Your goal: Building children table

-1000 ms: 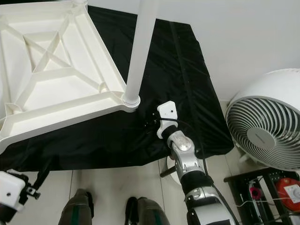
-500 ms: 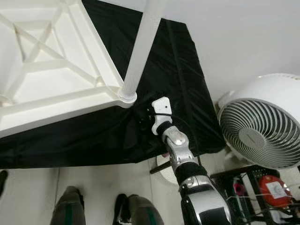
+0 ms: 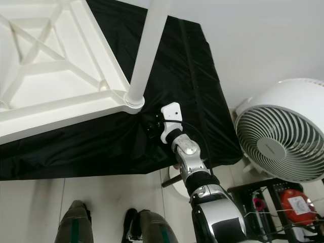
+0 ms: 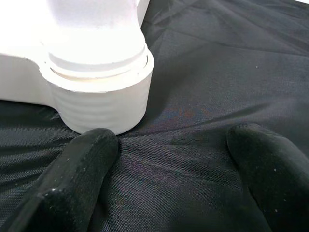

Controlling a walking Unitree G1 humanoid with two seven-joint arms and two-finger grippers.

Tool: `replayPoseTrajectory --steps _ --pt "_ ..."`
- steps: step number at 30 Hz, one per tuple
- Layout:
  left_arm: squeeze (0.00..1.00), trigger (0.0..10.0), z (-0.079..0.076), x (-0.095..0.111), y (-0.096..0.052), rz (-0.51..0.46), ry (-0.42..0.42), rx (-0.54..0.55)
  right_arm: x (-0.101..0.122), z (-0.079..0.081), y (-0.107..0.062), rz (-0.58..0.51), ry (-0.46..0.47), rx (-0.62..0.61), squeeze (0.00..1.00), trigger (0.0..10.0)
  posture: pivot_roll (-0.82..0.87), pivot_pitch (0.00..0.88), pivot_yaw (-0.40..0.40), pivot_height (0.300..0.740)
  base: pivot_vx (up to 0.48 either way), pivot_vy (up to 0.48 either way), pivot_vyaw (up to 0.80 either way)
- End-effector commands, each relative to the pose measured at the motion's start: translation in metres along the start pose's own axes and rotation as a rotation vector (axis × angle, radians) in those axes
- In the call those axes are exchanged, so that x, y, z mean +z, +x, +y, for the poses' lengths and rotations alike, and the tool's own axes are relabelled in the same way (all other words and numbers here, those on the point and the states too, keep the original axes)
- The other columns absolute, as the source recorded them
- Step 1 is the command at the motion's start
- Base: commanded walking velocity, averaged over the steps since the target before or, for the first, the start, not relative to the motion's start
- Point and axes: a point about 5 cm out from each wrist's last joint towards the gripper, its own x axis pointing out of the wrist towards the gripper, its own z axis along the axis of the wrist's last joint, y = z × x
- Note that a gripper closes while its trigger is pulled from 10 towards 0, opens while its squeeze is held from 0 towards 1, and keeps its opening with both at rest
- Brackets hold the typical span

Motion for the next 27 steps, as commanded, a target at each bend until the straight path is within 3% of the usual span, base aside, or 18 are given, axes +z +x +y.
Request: replayPoseTrajectory --steps 1,2,3,5,8,10,11,13,15,21,22,23,27 --pt "0.0 10.0 0.016 -0.01 0.007 0.029 -0.042 0.216 -0.01 0.003 -0.006 0.028 0.007 0.0 0.0 10.0 0.38 0.153 -0.167 0.74 0.0 0.0 0.0" --pt "0.0 10.0 0.022 -0.011 0.025 0.001 -0.046 0.2 -0.011 0.002 -0.008 0.027 0.013 -0.019 0.0 10.0 0.35 0.142 -0.146 0.74 0.0 0.0 0.0" --pt "0.0 10.0 0.022 -0.011 0.025 0.001 -0.046 0.2 -0.011 0.002 -0.008 0.027 0.013 -0.019 0.0 10.0 0.35 0.142 -0.146 0.74 0.0 0.0 0.0" --pt "0.0 10.0 0.028 -0.012 0.052 -0.035 -0.044 0.178 -0.011 -0.001 -0.011 0.019 0.011 -0.044 0.0 10.0 0.33 0.136 -0.135 0.74 0.0 0.0 0.0" --pt "0.0 10.0 0.029 -0.012 0.064 -0.051 -0.05 0.168 -0.011 -0.003 -0.012 0.011 0.01 -0.058 0.0 10.0 0.32 0.13 -0.124 0.74 0.0 0.0 0.0" --pt "0.0 10.0 0.026 -0.009 0.084 -0.084 -0.065 0.141 -0.01 -0.007 -0.015 0.002 0.009 -0.086 0.0 10.0 0.28 0.119 -0.099 0.74 0.0 0.0 0.0" --pt "0.0 10.0 0.026 -0.009 0.084 -0.084 -0.065 0.141 -0.01 -0.007 -0.015 0.002 0.009 -0.086 0.0 10.0 0.28 0.119 -0.099 0.74 0.0 0.0 0.0" --pt "0.0 10.0 0.018 -0.003 0.105 -0.129 -0.081 0.1 -0.011 -0.011 -0.019 -0.004 0.006 -0.114 0.0 10.0 0.27 0.114 -0.092 0.74 0.0 0.0 0.0" --pt "0.0 10.0 0.013 0.005 0.121 -0.17 -0.133 0.085 -0.011 -0.011 -0.021 -0.009 0.004 -0.126 0.0 10.0 0.26 0.113 -0.087 0.74 0.0 0.0 0.0" --pt "0.0 10.0 0.0 0.012 0.132 -0.201 -0.184 0.05 -0.01 -0.012 -0.022 -0.015 0.004 -0.134 0.0 10.0 0.24 0.108 -0.077 0.74 0.0 0.0 0.0" --pt "0.0 10.0 -0.019 0.021 0.142 -0.236 -0.227 -0.013 -0.011 -0.013 -0.023 -0.015 0.002 -0.143 0.0 10.0 0.23 0.109 -0.078 0.74 0.0 0.0 0.0" --pt "0.0 10.0 -0.019 0.021 0.142 -0.236 -0.227 -0.013 -0.011 -0.013 -0.023 -0.015 0.002 -0.143 0.0 10.0 0.23 0.109 -0.078 0.74 0.0 0.0 0.0" --pt "0.0 10.0 -0.048 0.028 0.148 -0.263 -0.272 -0.103 -0.011 -0.014 -0.024 -0.002 -0.004 -0.157 0.0 10.0 0.21 0.112 -0.07 0.74 0.0 0.0 0.0"
